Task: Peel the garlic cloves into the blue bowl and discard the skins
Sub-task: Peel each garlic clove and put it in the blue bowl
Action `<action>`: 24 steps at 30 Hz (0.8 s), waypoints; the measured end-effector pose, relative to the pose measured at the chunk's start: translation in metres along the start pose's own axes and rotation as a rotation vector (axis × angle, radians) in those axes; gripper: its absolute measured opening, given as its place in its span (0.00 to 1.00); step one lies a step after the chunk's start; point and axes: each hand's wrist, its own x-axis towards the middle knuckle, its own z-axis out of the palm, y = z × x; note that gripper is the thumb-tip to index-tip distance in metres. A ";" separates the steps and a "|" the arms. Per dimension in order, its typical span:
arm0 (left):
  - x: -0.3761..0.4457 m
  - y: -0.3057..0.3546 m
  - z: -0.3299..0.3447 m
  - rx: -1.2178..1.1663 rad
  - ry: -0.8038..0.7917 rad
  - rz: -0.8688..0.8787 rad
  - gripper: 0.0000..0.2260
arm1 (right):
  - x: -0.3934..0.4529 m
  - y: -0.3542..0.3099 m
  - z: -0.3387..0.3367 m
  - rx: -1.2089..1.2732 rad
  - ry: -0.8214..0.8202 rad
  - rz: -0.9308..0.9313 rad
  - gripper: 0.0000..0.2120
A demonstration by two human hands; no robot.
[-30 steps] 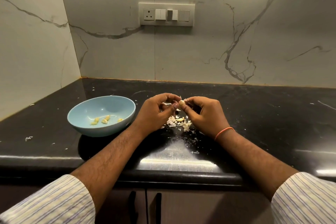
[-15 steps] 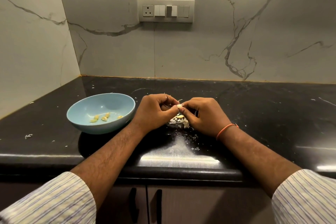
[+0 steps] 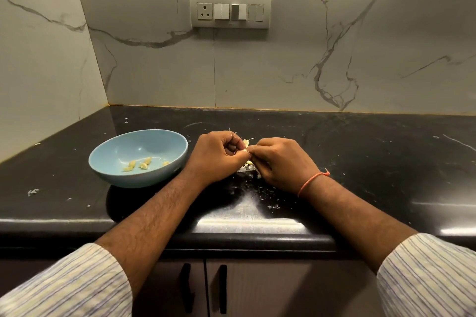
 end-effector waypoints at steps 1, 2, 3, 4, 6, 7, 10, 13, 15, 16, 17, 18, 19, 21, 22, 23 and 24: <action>0.000 0.000 0.000 0.004 -0.002 -0.004 0.03 | 0.000 -0.001 0.000 -0.014 -0.009 0.000 0.14; 0.000 0.000 0.000 0.007 -0.004 -0.011 0.03 | 0.000 -0.001 0.001 -0.026 -0.013 -0.001 0.15; 0.001 0.000 0.000 0.006 -0.003 -0.018 0.03 | 0.001 -0.002 0.001 -0.035 -0.013 -0.001 0.17; 0.001 -0.001 0.000 0.004 -0.004 -0.023 0.02 | 0.001 -0.002 0.002 -0.043 -0.011 0.000 0.18; 0.002 -0.002 0.000 0.004 -0.006 -0.025 0.02 | 0.002 -0.003 0.002 -0.049 -0.004 0.006 0.19; 0.003 -0.003 0.000 0.006 -0.005 -0.022 0.02 | 0.002 -0.003 0.002 -0.048 0.001 0.010 0.19; 0.004 -0.005 -0.001 -0.046 -0.023 -0.038 0.02 | 0.001 -0.002 0.002 -0.038 0.026 0.034 0.16; 0.004 -0.003 -0.003 -0.167 -0.078 -0.064 0.06 | 0.001 0.004 0.002 0.025 0.087 0.121 0.13; 0.005 -0.002 -0.005 -0.231 -0.096 -0.087 0.07 | 0.001 0.007 0.001 0.105 0.114 0.179 0.13; 0.005 -0.002 -0.005 -0.243 -0.101 -0.096 0.08 | 0.000 0.007 0.001 0.141 0.112 0.201 0.13; 0.005 -0.002 -0.005 -0.244 -0.103 -0.103 0.08 | 0.000 0.008 0.000 0.169 0.104 0.216 0.12; 0.005 -0.003 -0.005 -0.245 -0.101 -0.107 0.08 | -0.001 0.008 0.000 0.188 0.095 0.227 0.12; 0.005 -0.003 -0.005 -0.246 -0.097 -0.111 0.08 | -0.001 0.008 -0.001 0.201 0.090 0.235 0.11; 0.004 -0.003 -0.005 -0.242 -0.092 -0.112 0.07 | -0.002 0.009 -0.001 0.230 0.094 0.249 0.09; 0.004 -0.003 -0.006 -0.238 -0.093 -0.111 0.07 | -0.002 0.009 -0.001 0.244 0.102 0.254 0.09; 0.004 -0.003 -0.006 -0.233 -0.095 -0.111 0.07 | -0.002 0.009 -0.002 0.255 0.109 0.259 0.09; 0.004 -0.003 -0.006 -0.230 -0.097 -0.110 0.06 | -0.002 0.009 -0.002 0.263 0.114 0.260 0.10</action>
